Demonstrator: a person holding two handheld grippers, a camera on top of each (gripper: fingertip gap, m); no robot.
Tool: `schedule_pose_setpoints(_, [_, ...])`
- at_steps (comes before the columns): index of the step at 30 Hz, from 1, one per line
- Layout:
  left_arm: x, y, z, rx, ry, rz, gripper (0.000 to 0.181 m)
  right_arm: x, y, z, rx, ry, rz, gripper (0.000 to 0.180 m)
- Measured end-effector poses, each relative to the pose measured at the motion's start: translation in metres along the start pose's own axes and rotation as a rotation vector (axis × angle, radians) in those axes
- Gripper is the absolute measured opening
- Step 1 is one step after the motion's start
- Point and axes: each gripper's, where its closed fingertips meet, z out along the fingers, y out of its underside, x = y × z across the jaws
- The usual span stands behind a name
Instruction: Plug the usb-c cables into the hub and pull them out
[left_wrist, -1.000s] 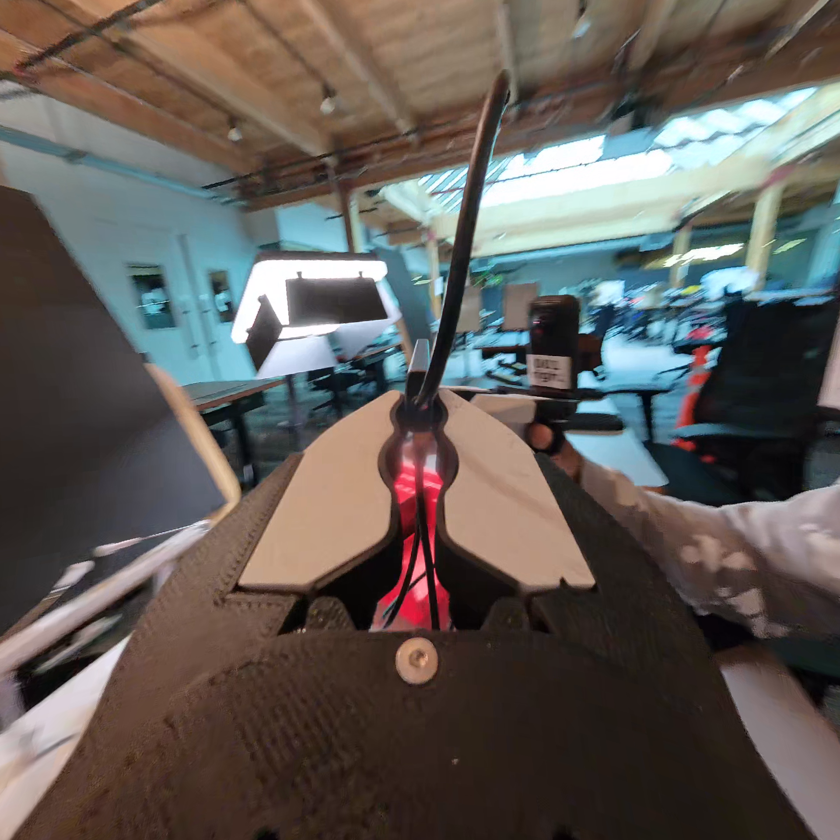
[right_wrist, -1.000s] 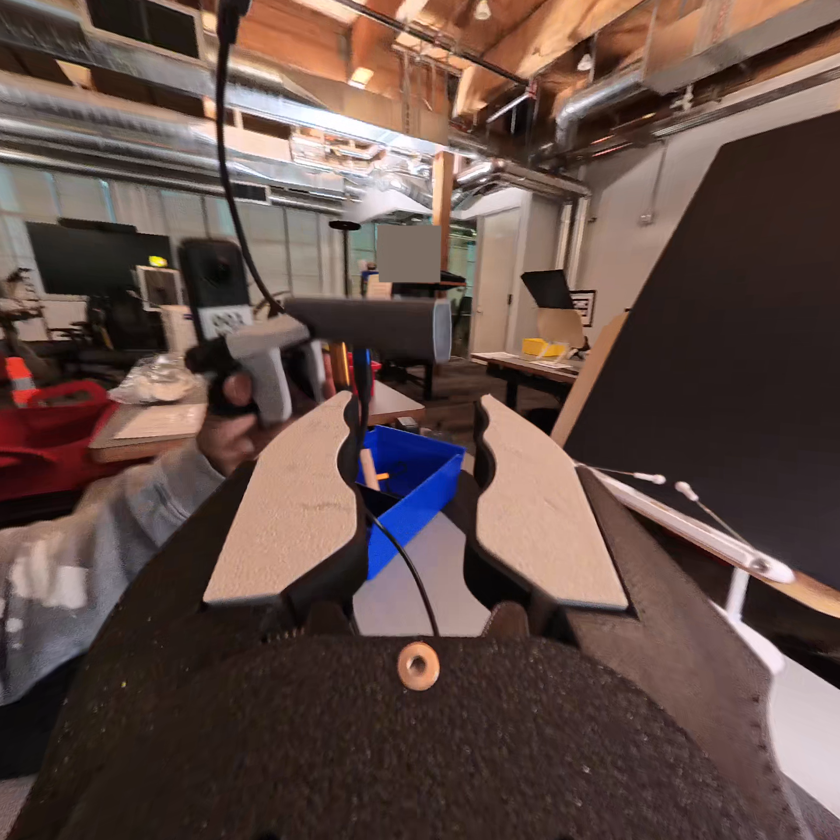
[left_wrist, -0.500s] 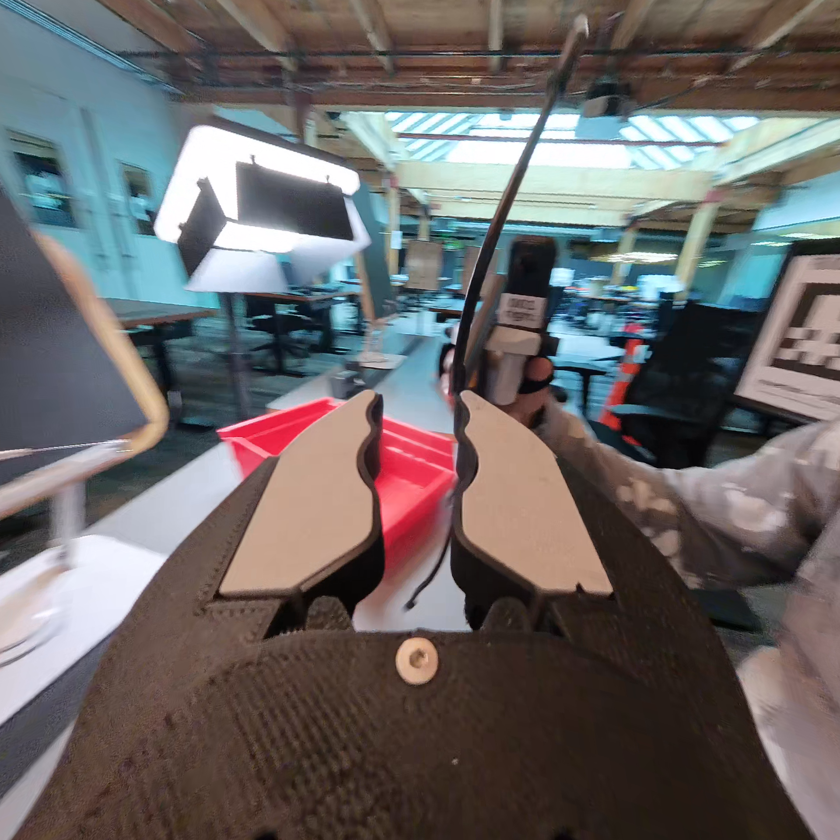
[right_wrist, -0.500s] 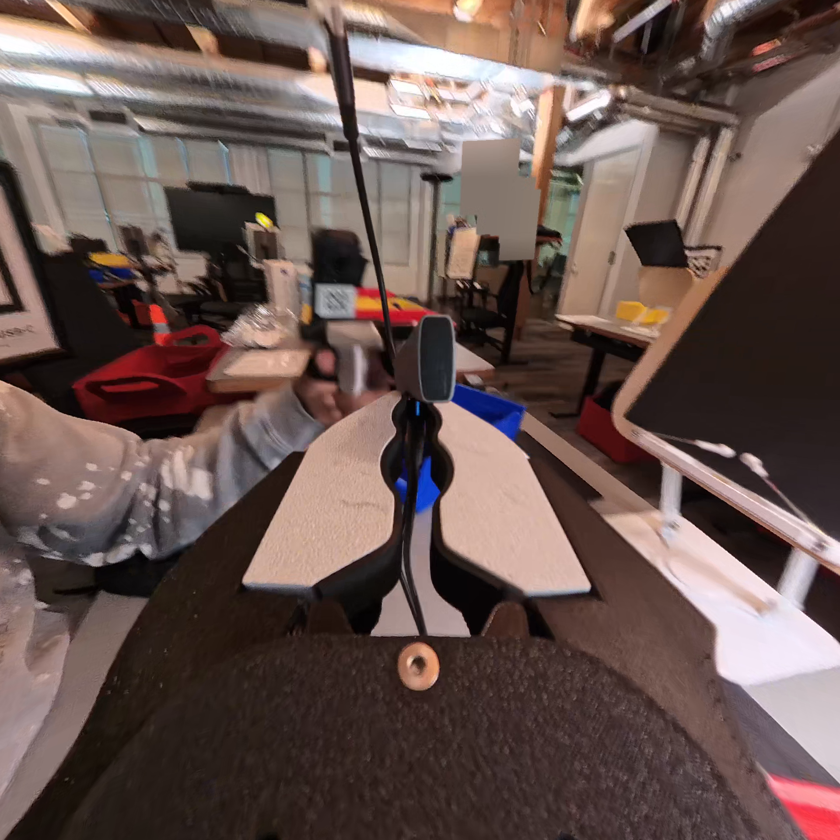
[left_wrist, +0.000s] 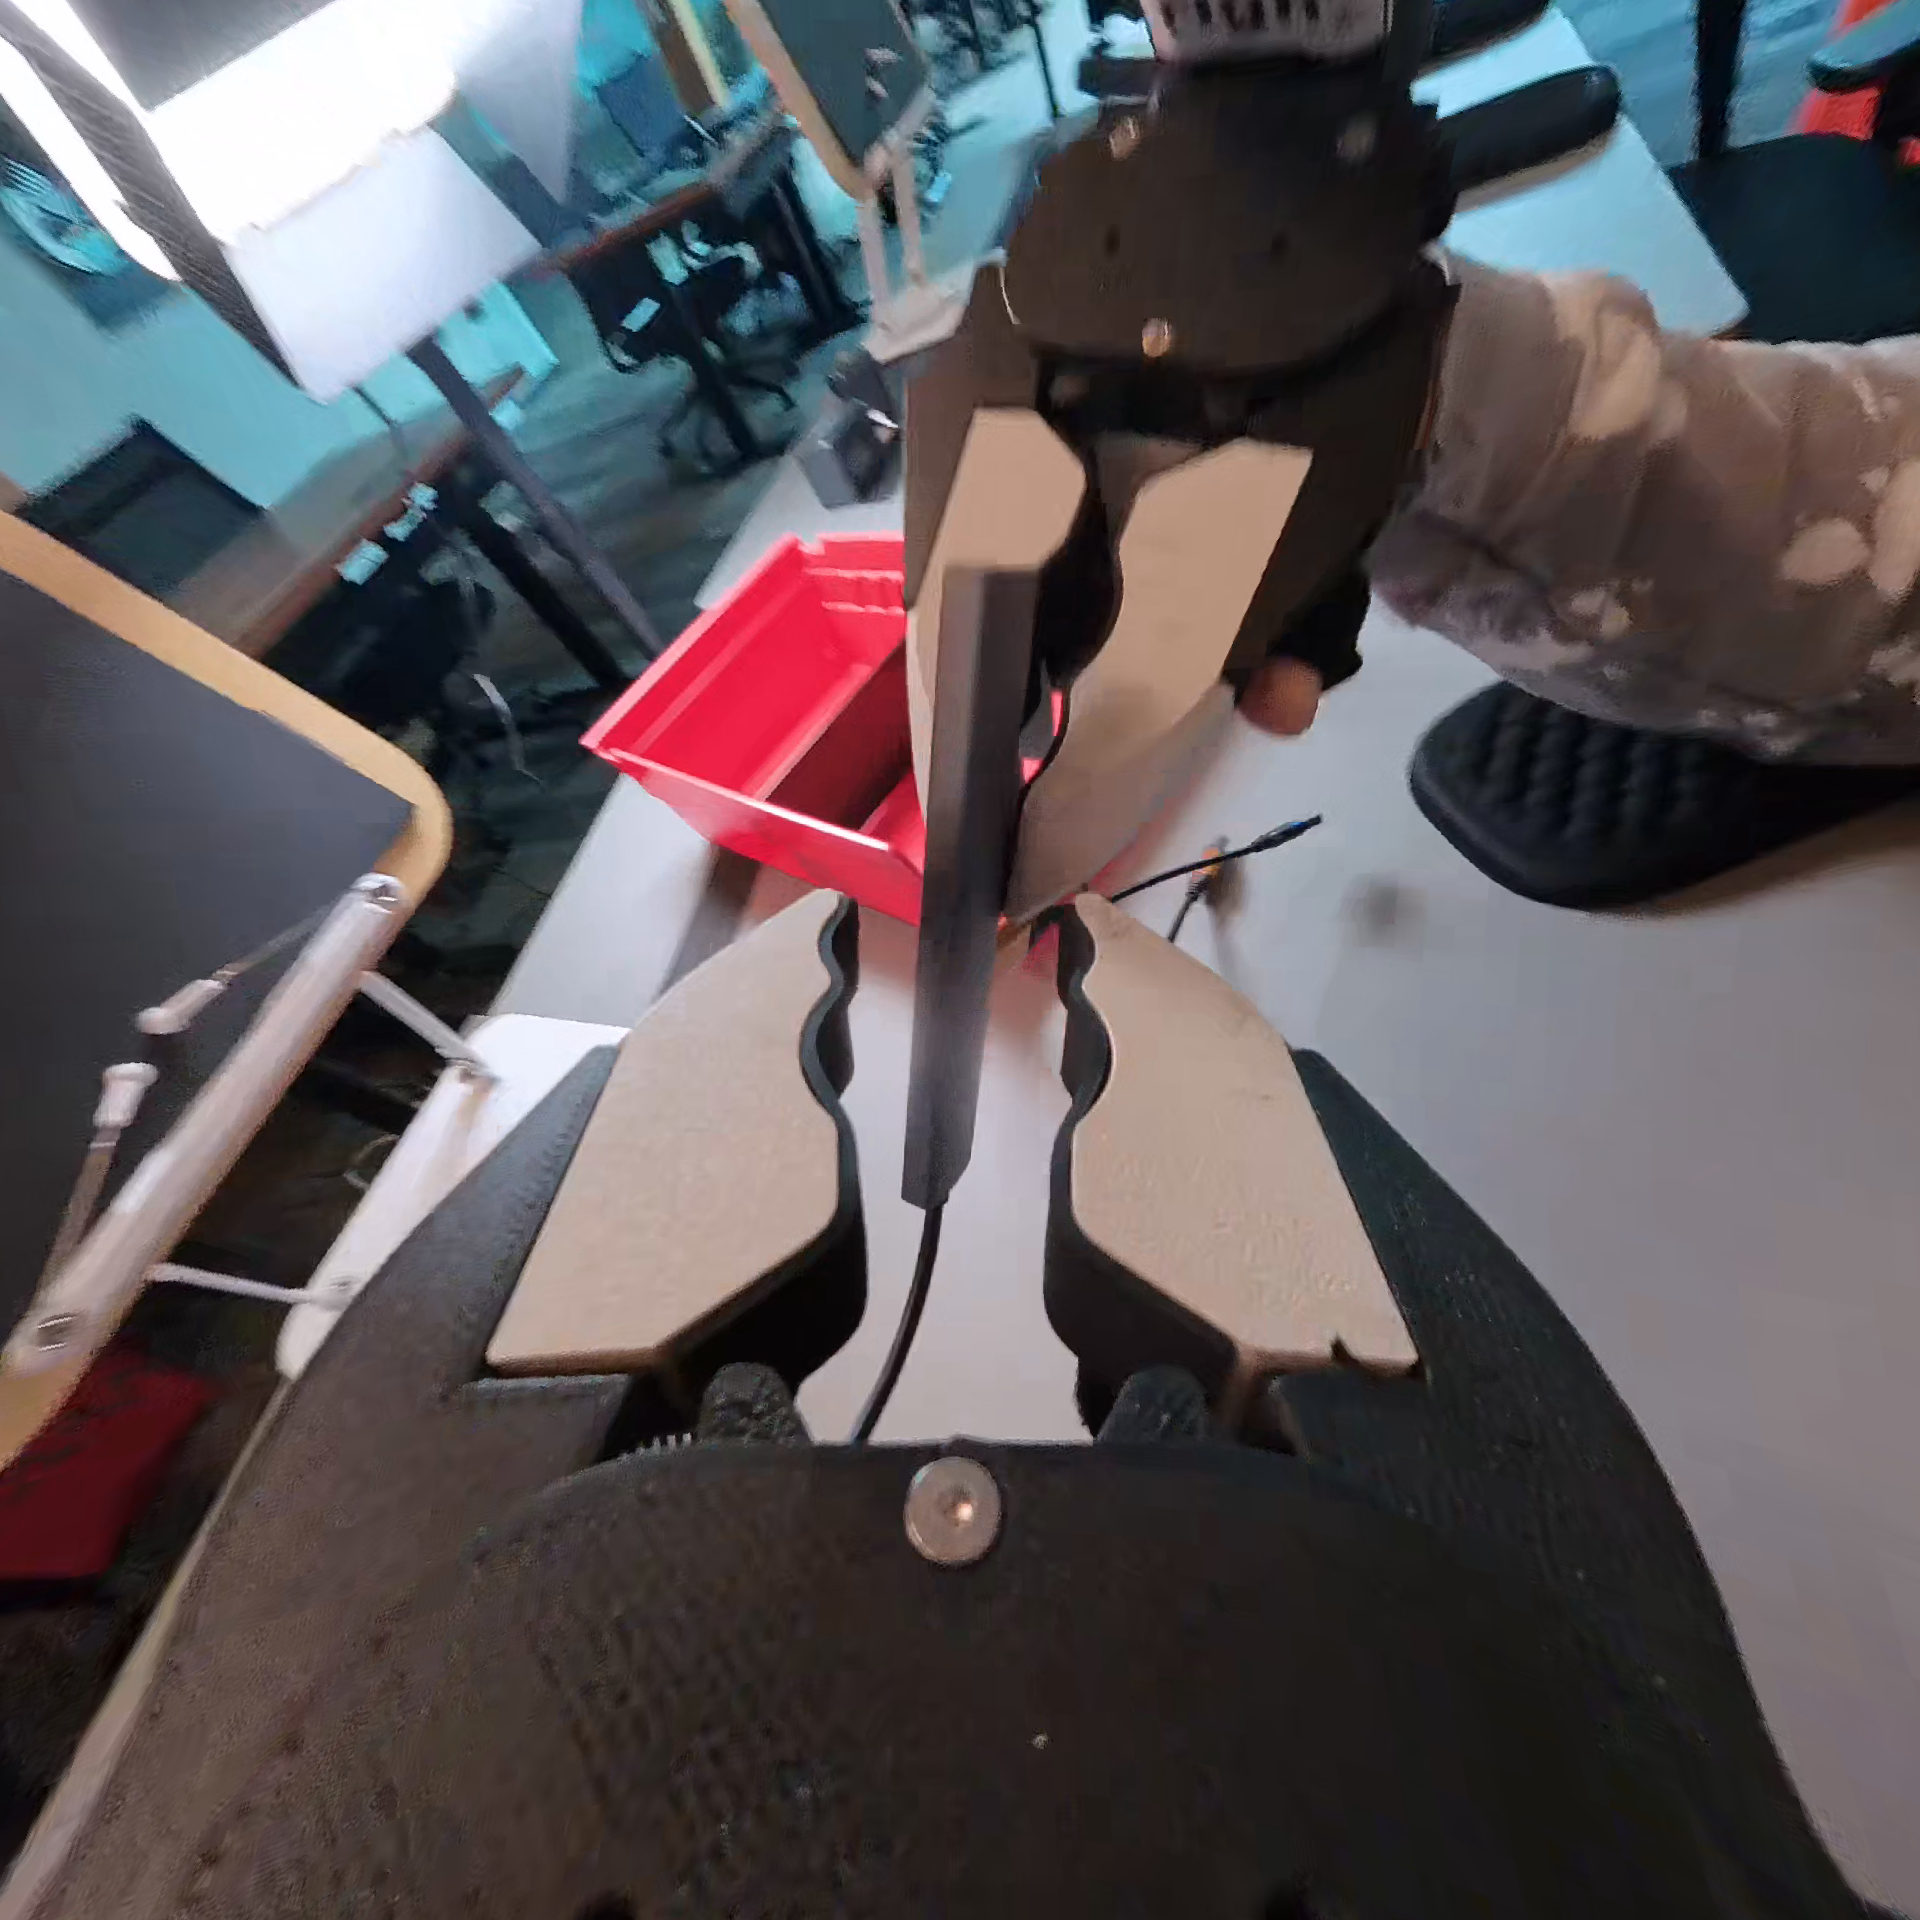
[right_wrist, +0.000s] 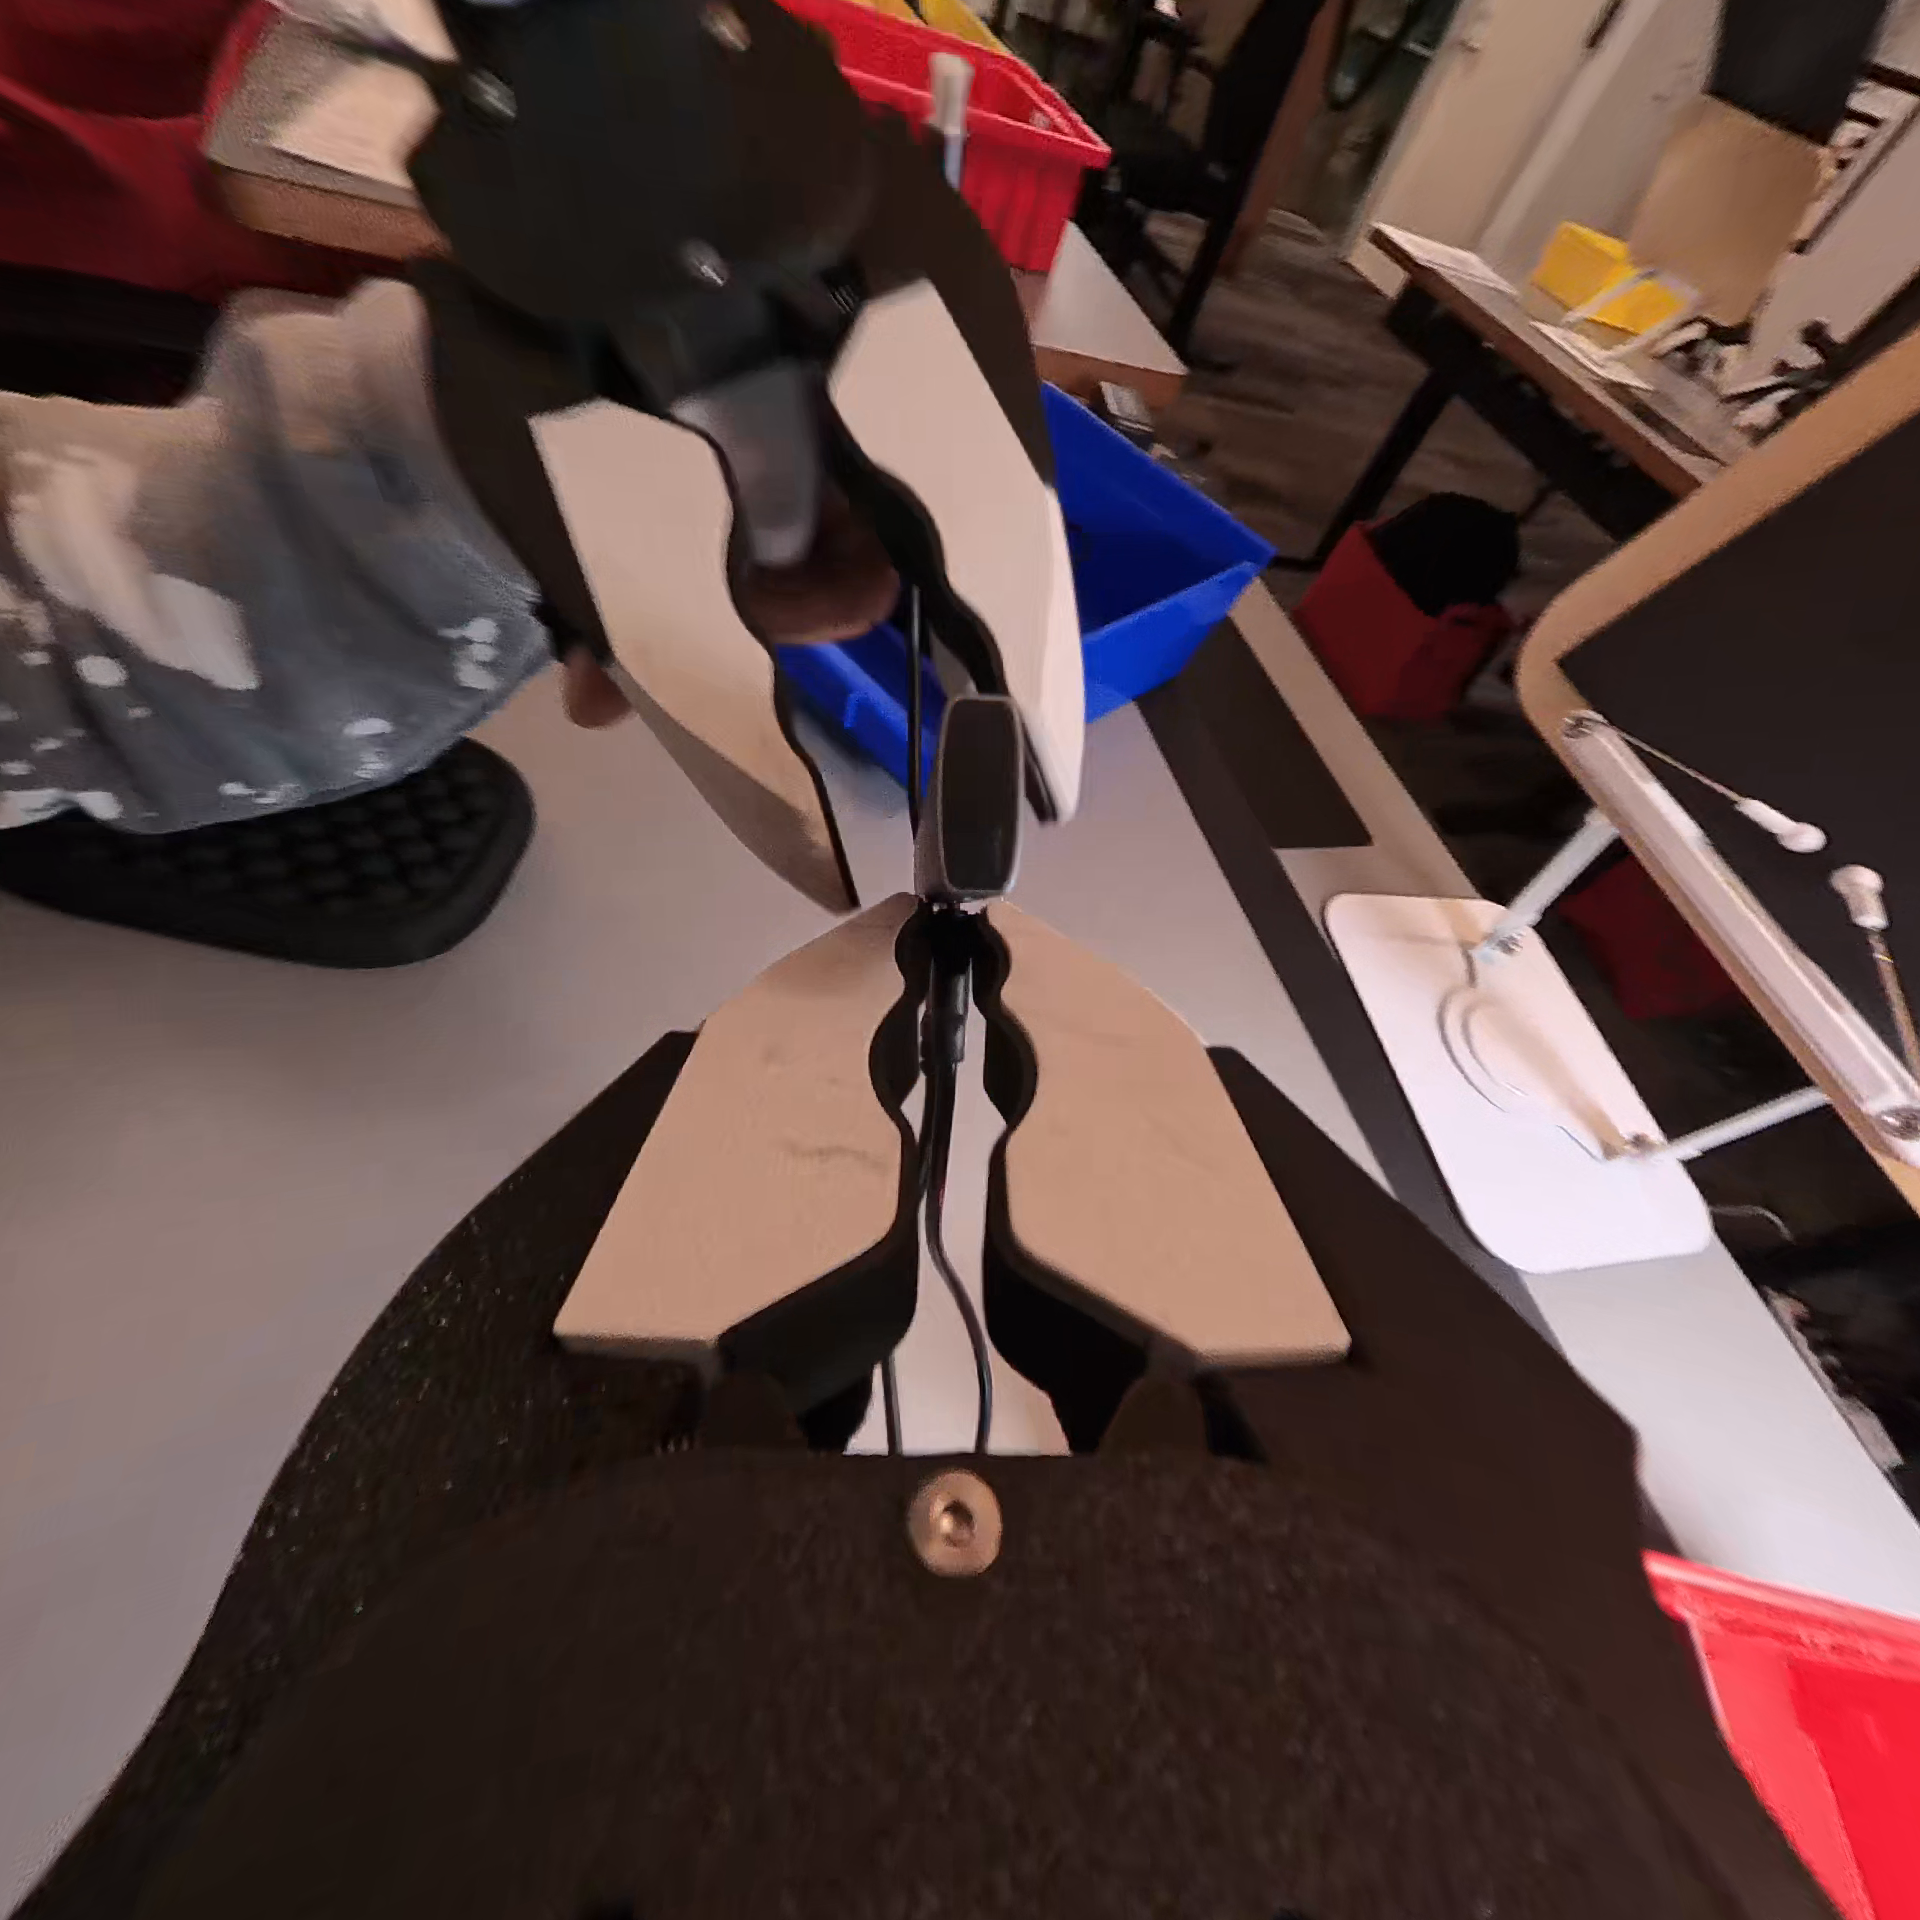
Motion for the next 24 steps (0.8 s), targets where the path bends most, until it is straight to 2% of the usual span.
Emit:
schedule_pose_setpoints(2, [0.005,0.006,0.004,0.001,0.043,0.000,0.035,-0.009,-0.002,-0.003,0.019,-0.061,0.002,0.007])
schedule_pose_setpoints(4, [0.011,0.004,0.006,0.025,0.082,-0.001,0.014,-0.009,-0.003,-0.005,0.036,-0.068,-0.002,0.007])
schedule_pose_setpoints(6, [0.010,0.000,0.006,0.057,0.097,-0.042,0.014,-0.006,-0.008,-0.007,0.086,-0.066,-0.001,0.007])
schedule_pose_setpoints(10, [0.003,-0.020,-0.007,0.242,0.154,-0.160,0.012,-0.004,-0.029,-0.020,0.265,-0.086,0.017,0.012])
schedule_pose_setpoints(13, [-0.004,-0.032,-0.017,0.365,0.170,-0.236,0.012,0.001,-0.036,-0.027,0.325,-0.060,0.016,0.017])
schedule_pose_setpoints(18, [-0.007,-0.043,-0.012,0.524,0.189,-0.335,0.012,0.008,-0.047,-0.030,0.409,-0.010,0.049,0.012])
schedule_pose_setpoints(21, [-0.006,-0.047,-0.008,0.577,0.202,-0.387,0.012,0.011,-0.048,-0.033,0.423,-0.010,0.072,0.007])
schedule_pose_setpoints(24, [-0.005,-0.046,-0.006,0.542,0.227,-0.423,0.012,0.010,-0.046,-0.034,0.406,-0.015,0.069,0.006])
